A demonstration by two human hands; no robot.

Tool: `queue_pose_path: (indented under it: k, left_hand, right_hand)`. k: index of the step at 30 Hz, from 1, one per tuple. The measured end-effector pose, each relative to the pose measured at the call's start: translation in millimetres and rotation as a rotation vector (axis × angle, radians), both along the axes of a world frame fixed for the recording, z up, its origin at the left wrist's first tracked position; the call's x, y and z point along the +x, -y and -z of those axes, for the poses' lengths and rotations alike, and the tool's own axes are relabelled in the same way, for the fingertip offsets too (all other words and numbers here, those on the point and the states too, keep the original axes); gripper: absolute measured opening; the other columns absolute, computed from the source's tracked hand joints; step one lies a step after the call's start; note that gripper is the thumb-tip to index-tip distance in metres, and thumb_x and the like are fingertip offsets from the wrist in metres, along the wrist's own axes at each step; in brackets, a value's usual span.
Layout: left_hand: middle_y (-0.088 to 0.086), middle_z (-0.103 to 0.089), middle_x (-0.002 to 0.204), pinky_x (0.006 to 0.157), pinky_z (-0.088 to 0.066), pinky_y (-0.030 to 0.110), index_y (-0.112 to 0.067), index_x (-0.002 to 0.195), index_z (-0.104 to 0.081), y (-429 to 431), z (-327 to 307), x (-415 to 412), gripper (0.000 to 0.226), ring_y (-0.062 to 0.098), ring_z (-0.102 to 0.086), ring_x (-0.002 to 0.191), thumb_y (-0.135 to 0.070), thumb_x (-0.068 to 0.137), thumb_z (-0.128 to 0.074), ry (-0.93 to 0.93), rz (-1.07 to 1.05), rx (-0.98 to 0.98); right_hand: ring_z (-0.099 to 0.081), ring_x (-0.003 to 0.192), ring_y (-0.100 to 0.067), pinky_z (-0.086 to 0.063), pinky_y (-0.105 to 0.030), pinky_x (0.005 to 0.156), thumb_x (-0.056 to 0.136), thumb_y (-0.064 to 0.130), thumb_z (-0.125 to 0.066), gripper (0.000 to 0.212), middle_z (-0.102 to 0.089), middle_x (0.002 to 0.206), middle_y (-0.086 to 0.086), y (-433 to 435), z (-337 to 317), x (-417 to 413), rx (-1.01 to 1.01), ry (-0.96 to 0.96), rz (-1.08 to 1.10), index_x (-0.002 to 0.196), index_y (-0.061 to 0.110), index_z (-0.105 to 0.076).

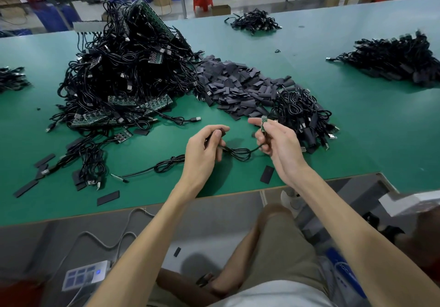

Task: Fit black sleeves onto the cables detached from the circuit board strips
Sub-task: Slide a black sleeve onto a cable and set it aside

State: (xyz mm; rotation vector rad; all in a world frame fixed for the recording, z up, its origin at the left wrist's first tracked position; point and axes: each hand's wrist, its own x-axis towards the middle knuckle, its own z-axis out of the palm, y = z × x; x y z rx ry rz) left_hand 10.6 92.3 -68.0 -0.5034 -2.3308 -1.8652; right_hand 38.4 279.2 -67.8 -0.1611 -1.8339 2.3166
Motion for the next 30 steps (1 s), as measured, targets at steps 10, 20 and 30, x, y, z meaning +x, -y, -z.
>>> queue_pose_path:
  k: [10, 20, 30]
  left_hand:
    - [0.0, -0.064, 0.087, 0.044, -0.035, 0.022, -0.01, 0.126, -0.056, -5.5, -0.7, 6.3, 0.022, 0.018, -0.053, 0.052, -0.009, 0.108, -0.045, 0.128, 0.151, 0.044]
    - [0.003, -0.063, 0.079, 0.046, -0.035, 0.016, -0.007, 0.123, -0.054, -7.2, 0.0, 5.3, 0.018, 0.021, -0.051, 0.046, -0.008, 0.109, -0.042, 0.116, 0.236, -0.055]
    - [0.0, -0.051, 0.111, 0.072, -0.055, 0.041, -0.013, 0.126, -0.062, -10.2, 3.6, 16.9, 0.027, 0.016, -0.057, 0.082, -0.021, 0.1, -0.063, -0.351, -0.045, -0.438]
  right_hand:
    - [-0.041, 0.058, -0.004, -0.033, -0.014, 0.053, 0.11, 0.019, -0.046, 0.025, -0.051, 0.061, 0.011, 9.7, 5.1, -0.7, 0.378, -0.078, -0.133, 0.115, 0.019, -0.071]
    - [-0.043, 0.058, -0.007, -0.036, -0.016, 0.057, 0.103, 0.024, -0.06, 0.018, -0.051, 0.061, 0.001, 11.5, 5.1, -1.0, 0.432, -0.101, -0.14, 0.094, 0.015, -0.072]
    - [-0.042, 0.056, -0.019, -0.033, -0.022, 0.049, 0.1, 0.028, -0.066, 0.024, -0.058, 0.057, 0.0, 10.3, 4.5, 0.2, 0.395, -0.051, -0.091, 0.084, 0.01, -0.07]
